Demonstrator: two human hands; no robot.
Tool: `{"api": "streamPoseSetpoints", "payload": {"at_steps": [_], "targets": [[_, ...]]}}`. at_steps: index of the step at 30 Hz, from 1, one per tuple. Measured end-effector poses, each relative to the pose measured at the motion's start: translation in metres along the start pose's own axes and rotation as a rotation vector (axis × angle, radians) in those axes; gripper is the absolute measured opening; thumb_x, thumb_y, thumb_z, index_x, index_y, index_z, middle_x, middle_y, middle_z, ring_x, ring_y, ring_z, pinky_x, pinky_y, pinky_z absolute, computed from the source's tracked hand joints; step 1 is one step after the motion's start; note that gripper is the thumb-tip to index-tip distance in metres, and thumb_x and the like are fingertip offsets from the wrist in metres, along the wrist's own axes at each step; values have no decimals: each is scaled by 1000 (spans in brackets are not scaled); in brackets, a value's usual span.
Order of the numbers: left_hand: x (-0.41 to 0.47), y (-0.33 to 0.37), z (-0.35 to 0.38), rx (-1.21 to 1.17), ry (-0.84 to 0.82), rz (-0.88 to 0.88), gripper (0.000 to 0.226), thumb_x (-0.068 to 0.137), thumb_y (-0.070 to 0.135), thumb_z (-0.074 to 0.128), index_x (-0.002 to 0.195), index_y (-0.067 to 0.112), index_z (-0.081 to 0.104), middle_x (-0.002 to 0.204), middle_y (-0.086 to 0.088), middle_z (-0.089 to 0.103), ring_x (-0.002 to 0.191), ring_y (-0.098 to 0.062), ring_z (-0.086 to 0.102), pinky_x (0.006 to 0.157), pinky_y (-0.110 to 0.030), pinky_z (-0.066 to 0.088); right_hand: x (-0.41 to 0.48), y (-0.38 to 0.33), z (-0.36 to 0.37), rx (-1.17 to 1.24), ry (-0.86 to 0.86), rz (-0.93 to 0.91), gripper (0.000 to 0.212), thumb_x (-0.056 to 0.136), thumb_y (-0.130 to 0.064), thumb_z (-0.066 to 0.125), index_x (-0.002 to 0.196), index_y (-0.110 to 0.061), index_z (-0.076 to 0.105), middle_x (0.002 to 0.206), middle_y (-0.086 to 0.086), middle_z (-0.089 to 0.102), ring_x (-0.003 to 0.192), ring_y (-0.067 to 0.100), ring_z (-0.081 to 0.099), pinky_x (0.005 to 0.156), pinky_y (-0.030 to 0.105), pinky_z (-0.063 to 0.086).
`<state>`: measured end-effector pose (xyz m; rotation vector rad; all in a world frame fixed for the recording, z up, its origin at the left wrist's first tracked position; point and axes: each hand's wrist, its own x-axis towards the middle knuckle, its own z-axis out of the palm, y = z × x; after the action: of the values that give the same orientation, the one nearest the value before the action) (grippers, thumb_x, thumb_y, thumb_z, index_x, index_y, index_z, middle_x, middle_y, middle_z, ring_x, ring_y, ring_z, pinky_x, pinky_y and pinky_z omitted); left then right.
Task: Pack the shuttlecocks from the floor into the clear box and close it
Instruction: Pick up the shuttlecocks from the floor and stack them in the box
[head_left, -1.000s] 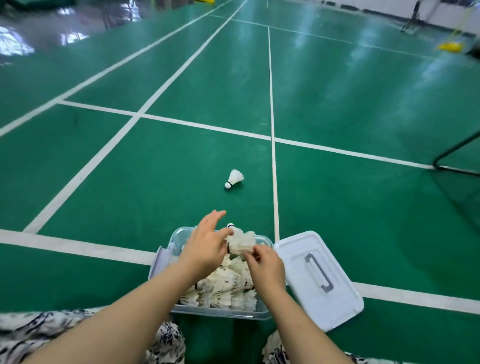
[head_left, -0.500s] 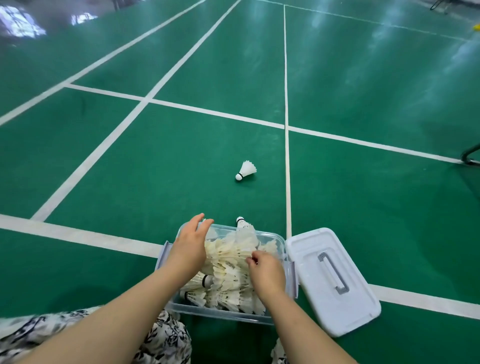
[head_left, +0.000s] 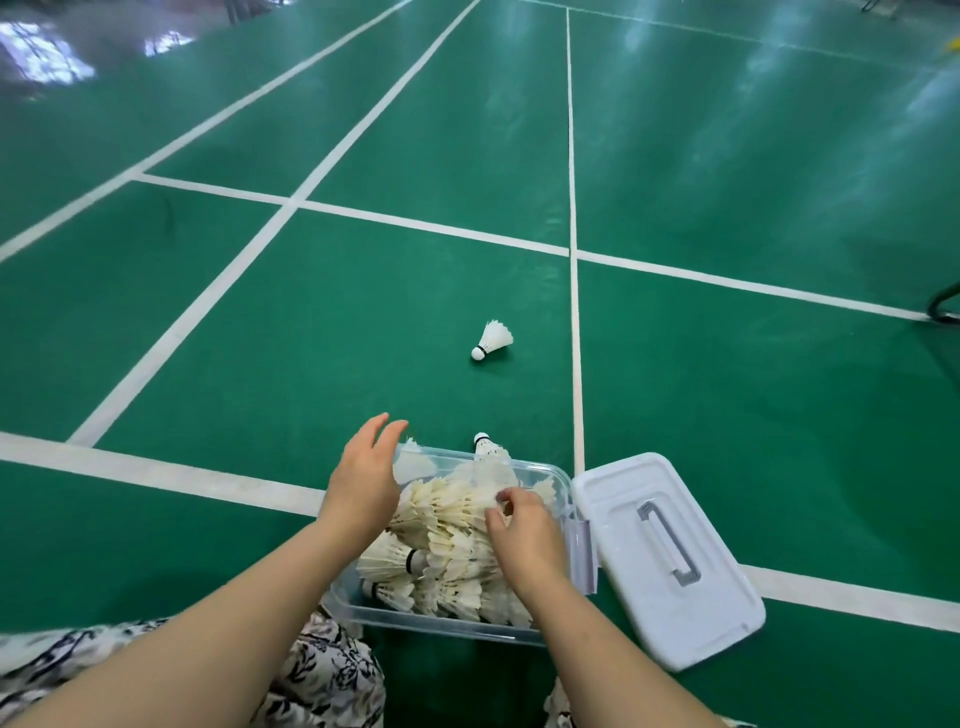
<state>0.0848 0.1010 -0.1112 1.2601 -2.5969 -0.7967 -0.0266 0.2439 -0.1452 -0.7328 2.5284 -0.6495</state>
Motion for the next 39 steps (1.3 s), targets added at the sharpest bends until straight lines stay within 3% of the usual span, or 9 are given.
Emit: {"api": "streamPoseSetpoints", "payload": {"at_steps": [5,13,19,23,27,30,33,36,39], "targets": [[-6,14,-25,-76,90,-11,63,81,-10,35,140,12,34,150,-7,28,139,-23,26,114,-39,27,-5,-16,-39,38,114,-19,31,93,-29,42,121,-22,52,124,-3,57,105,18,58,82,32,48],[27,33,-50,-66,145,36,45,91,13,44,136,16,40,141,-10,43,131,-28,37,108,-44,33,26,-34,-82,2,109,-25,33,94,-28,41,123,-17,51,120,3,62,105,26,59,79,32,43],[90,16,-29,52,-46,-16,36,90,29,52,126,23,51,134,-10,48,124,-30,43,106,-44,36,88,-31,-64,40,-117,131,36,94,-30,41,124,-12,51,120,10,62,108,27,58,81,29,41],[130,5,1,114,-269,26,36,89,33,56,124,25,54,132,-11,49,121,-28,47,104,-35,37,130,-30,-34,108,-291,198,37,94,-32,43,125,-12,48,108,7,58,81,25,65,86,34,50],[159,-10,30,285,-582,107,46,83,37,63,127,29,51,130,-10,50,119,-25,49,99,-30,38,161,-25,-5,261,-563,297,44,96,-38,42,133,-15,41,130,11,45,63,19,58,78,36,55],[169,-26,50,380,-745,144,48,80,38,67,126,30,52,131,-8,47,119,-25,48,100,-31,38,177,-25,5,323,-632,360,41,98,-38,37,130,-12,43,118,10,51,78,21,65,58,28,45],[169,-39,65,442,-826,174,42,83,35,64,123,27,54,129,-8,48,115,-25,50,98,-32,42,189,-27,9,217,-475,284,43,96,-35,38,123,-5,51,86,4,49,88,23,61,68,32,40],[168,-46,75,483,-879,192,39,89,31,55,127,22,52,130,-11,47,118,-25,47,98,-30,40,192,-29,12,-19,-482,142,43,96,-36,39,129,-12,51,108,9,58,110,27,56,83,31,41],[169,-46,77,482,-849,203,38,89,29,54,126,18,54,128,-10,49,116,-24,48,95,-28,39,191,-30,17,-242,-556,44,49,93,-32,48,139,-20,39,137,10,50,118,28,52,90,31,43]]}}
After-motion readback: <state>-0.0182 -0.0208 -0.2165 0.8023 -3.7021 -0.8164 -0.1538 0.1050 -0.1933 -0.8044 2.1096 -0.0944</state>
